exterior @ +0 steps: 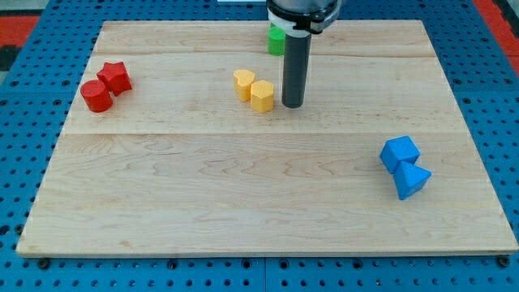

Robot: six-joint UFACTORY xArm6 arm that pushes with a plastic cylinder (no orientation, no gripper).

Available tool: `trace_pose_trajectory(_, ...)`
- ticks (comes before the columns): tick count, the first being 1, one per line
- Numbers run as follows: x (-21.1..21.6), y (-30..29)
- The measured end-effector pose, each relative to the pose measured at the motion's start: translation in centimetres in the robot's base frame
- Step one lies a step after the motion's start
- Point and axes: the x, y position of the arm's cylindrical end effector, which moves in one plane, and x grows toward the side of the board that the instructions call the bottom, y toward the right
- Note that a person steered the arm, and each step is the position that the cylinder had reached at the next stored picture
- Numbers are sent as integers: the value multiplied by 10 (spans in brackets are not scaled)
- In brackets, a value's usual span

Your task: Push the yellow heart to the bottom left side of the board

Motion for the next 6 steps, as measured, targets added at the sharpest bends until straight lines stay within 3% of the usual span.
trace_pose_trajectory(3,16,-3)
trace_pose_trajectory(5,-50,-33)
trace_pose_trajectory(6,-37,-77)
